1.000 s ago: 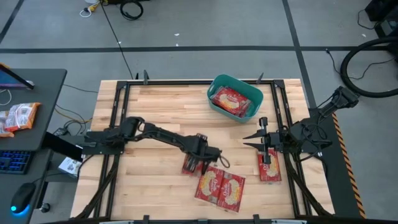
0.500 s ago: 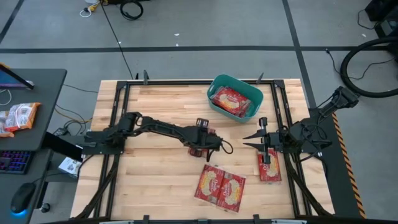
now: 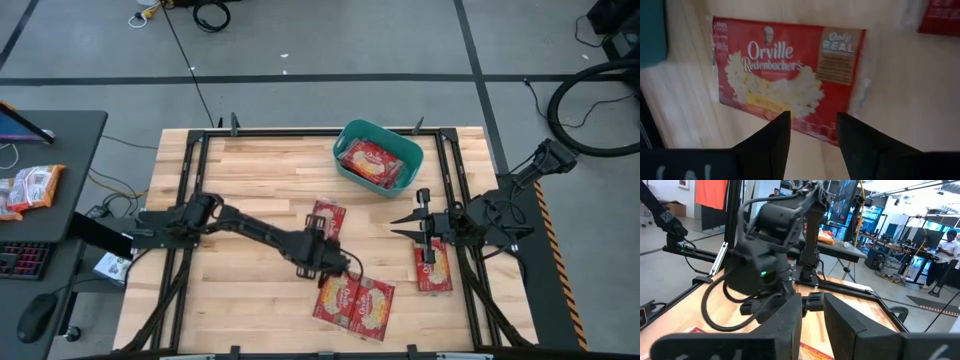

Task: Sort popcorn bags into baskets
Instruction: Put the popcorn bag into the bin

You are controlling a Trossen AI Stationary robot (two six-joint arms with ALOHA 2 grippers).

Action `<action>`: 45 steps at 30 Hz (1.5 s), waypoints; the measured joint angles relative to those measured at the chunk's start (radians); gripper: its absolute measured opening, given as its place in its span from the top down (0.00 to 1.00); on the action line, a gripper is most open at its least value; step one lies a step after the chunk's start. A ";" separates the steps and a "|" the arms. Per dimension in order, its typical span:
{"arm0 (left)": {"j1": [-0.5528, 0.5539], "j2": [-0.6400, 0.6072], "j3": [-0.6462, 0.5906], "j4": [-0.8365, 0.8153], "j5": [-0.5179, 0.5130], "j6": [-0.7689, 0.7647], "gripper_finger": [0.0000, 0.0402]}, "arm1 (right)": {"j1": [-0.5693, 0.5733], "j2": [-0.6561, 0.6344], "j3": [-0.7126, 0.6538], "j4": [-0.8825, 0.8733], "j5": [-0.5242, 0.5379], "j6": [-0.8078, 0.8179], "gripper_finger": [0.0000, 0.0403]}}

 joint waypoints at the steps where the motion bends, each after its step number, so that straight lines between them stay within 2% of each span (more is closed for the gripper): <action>1: -0.009 0.000 0.000 -0.005 -0.009 -0.035 0.60 | 0.000 0.000 0.000 0.001 -0.001 0.000 0.79; 5: -0.033 0.000 -0.005 0.000 -0.015 -0.118 0.60 | 0.000 0.000 0.000 0.005 -0.001 0.000 0.79; 9: -0.048 -0.001 -0.063 0.027 -0.014 -0.161 0.60 | 0.000 0.000 0.000 0.006 -0.001 0.003 0.79; 14: -0.077 -0.001 -0.137 0.104 -0.033 -0.163 0.60 | 0.000 0.000 0.000 0.007 -0.001 0.003 0.79; 21: -0.098 -0.001 -0.194 0.158 -0.161 -0.163 0.60 | 0.000 0.000 0.000 0.007 -0.001 0.003 0.79; 31: -0.098 -0.008 -0.281 0.230 -0.184 -0.142 0.60 | 0.000 0.000 0.000 0.007 -0.004 0.003 0.79; 36: -0.098 -0.008 -0.293 0.256 -0.181 -0.110 0.71 | 0.000 0.000 0.000 0.007 -0.004 0.003 0.79; 42: -0.095 -0.003 -0.295 0.266 -0.162 -0.111 0.96 | 0.000 0.000 0.000 0.007 -0.004 0.003 0.79; 45: -0.094 -0.003 -0.295 0.271 -0.153 -0.111 0.98 | 0.000 0.000 0.000 0.007 -0.004 0.003 0.79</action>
